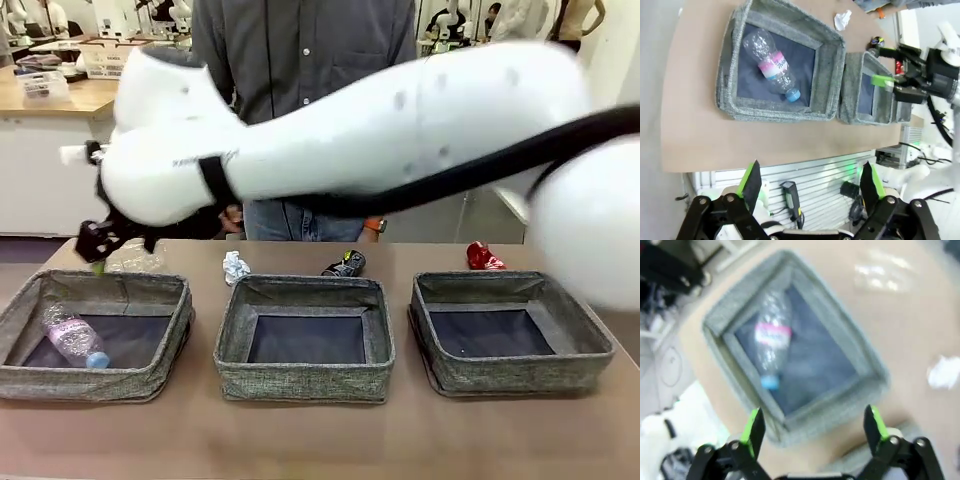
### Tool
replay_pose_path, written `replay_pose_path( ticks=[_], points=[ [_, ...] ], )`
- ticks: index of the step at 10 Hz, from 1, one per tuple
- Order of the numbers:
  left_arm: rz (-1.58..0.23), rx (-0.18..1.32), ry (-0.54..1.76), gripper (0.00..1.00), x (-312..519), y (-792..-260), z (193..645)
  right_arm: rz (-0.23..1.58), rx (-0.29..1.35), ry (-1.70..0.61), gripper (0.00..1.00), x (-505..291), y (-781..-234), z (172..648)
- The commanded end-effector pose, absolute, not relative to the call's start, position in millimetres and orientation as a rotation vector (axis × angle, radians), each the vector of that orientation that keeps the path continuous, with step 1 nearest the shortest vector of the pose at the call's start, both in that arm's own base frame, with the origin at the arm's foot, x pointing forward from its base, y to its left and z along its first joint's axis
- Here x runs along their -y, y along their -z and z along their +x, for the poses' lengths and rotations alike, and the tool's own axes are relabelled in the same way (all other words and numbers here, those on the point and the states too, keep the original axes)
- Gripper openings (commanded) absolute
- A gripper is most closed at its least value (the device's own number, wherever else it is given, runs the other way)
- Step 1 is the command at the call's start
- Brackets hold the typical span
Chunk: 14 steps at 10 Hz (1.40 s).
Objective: Sort the waste into the appropriate baskets.
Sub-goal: Place the picked waste into the Fabric basket indicated by the person.
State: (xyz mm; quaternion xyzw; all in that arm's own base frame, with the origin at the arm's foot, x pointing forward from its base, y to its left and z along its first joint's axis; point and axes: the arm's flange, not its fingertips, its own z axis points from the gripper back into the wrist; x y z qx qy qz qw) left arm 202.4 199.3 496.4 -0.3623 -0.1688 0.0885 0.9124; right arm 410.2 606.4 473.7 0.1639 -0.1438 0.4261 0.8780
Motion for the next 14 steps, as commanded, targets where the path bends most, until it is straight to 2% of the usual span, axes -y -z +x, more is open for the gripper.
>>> replay_pose_path(
  ticks=[1, 4, 6, 7, 9, 10, 11, 12, 14],
  points=[
    [-0.740, 0.344, -0.198, 1.00, -197.1, -496.8, 202.2, 0.382, 0.261, -0.769, 1.00, -482.3, -505.3, 340.5],
    [-0.740, 0.344, -0.198, 1.00, -197.1, -496.8, 202.2, 0.373, 0.372, -0.529, 1.00, -398.0, -513.2, 283.0],
    [-0.740, 0.344, -0.198, 1.00, -197.1, -496.8, 202.2, 0.292, 0.322, -0.388, 1.00, -406.9, -497.3, 288.1],
    [-0.740, 0.344, -0.198, 1.00, -197.1, -496.8, 202.2, 0.365, 0.328, -0.532, 1.00, -415.5, -522.0, 307.5],
    [-0.740, 0.344, -0.198, 1.00, -197.1, -496.8, 202.2, 0.365, 0.328, -0.532, 1.00, -415.5, -522.0, 307.5],
    [-0.747, 0.348, -0.182, 1.00, -198.6, -496.2, 202.3, 0.341, 0.332, -0.477, 1.00, -399.4, -511.9, 292.3],
    [-0.854, 0.395, -0.008, 1.00, -170.9, -508.6, 206.1, 0.354, 0.276, -0.448, 1.00, -383.7, -509.1, 310.4],
    [-0.969, 0.355, 0.086, 1.00, -137.1, -515.7, 222.3, 0.377, 0.265, -0.365, 1.00, -356.7, -514.1, 324.0],
    [-1.160, 0.272, 0.232, 1.00, -60.1, -531.4, 253.0, 0.600, 0.164, -0.286, 1.00, -291.9, -540.1, 337.3]
  ],
)
